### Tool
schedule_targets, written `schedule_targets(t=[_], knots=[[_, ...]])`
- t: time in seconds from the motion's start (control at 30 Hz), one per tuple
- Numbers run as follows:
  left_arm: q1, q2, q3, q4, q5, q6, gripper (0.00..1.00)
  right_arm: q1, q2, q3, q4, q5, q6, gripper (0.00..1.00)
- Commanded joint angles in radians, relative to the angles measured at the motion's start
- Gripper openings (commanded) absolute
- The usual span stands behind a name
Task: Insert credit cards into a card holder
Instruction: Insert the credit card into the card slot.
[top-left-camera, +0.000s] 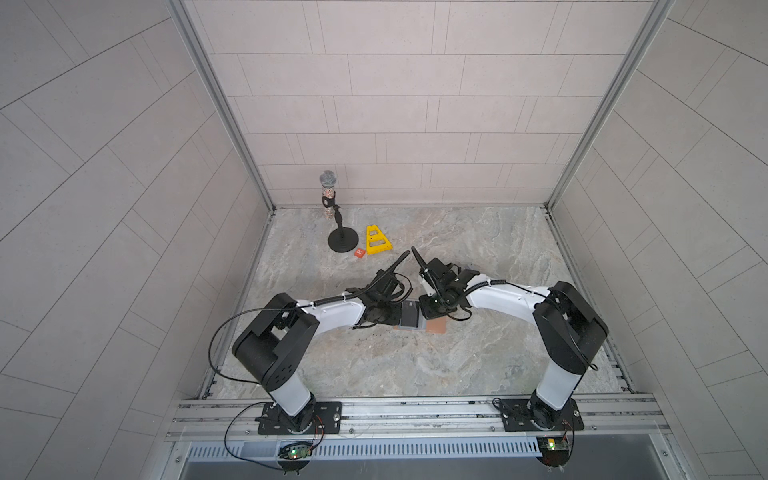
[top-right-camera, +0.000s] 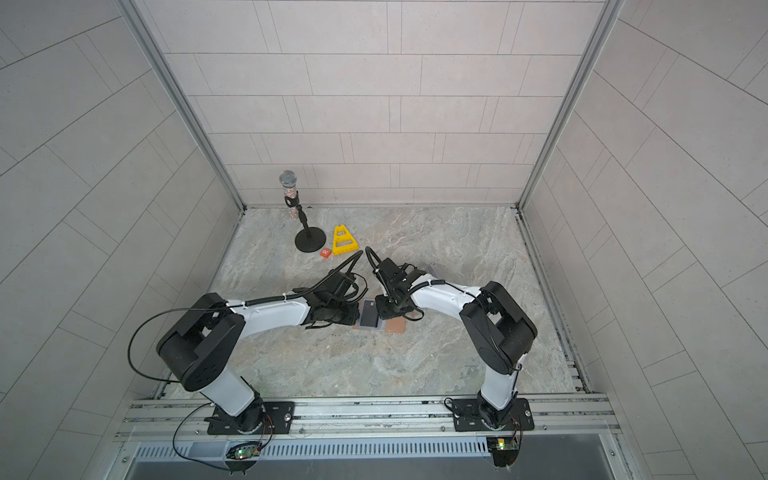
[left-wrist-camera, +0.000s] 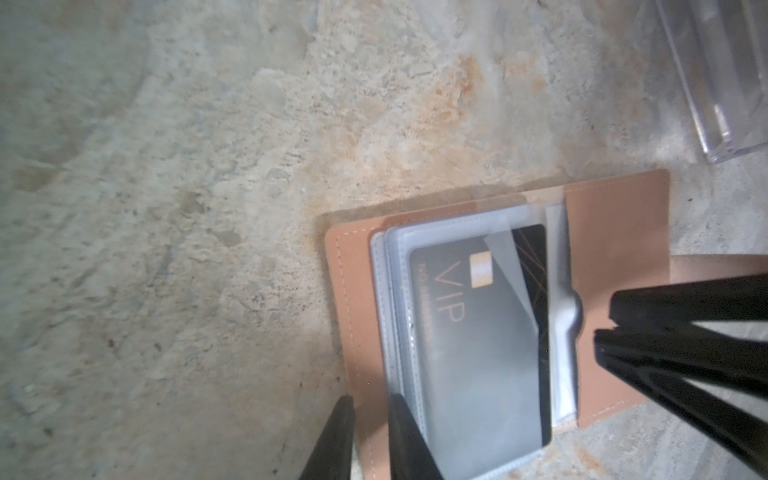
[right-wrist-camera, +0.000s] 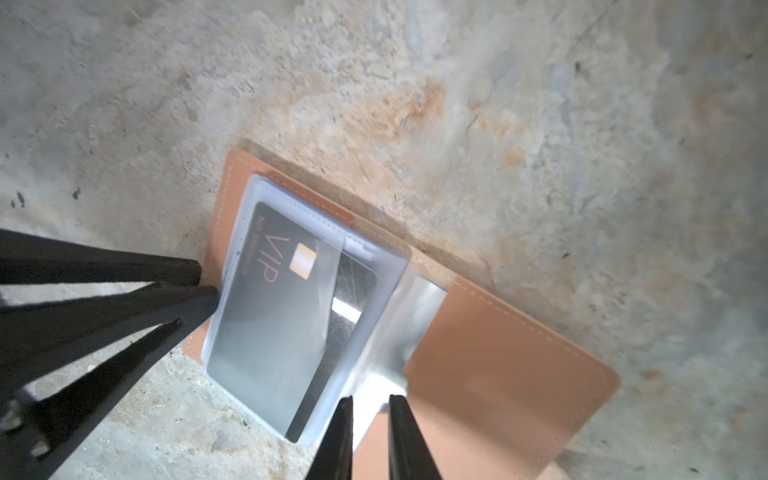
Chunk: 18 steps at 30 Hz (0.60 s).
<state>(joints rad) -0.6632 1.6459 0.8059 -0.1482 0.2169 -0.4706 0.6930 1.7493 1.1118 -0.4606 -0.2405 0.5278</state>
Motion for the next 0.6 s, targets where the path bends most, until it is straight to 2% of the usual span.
schedule_targets(t=[0.0,0.23,0.57], knots=[[-0.001,-0.031,-0.027,-0.039,-0.017,0.002,0.23,-0.002,-0.028,-0.015,0.034,-0.035,0.006,0.18],[-0.001,-0.107,-0.061,-0.019,-0.065,0.001,0.25,-0.018,0.008,-0.024,0.114,-0.113,0.041,0.15],[-0.001,-0.131,-0.071,0.0,-0.063,0.005,0.27,-0.023,0.056,-0.033,0.106,-0.069,0.044,0.13]])
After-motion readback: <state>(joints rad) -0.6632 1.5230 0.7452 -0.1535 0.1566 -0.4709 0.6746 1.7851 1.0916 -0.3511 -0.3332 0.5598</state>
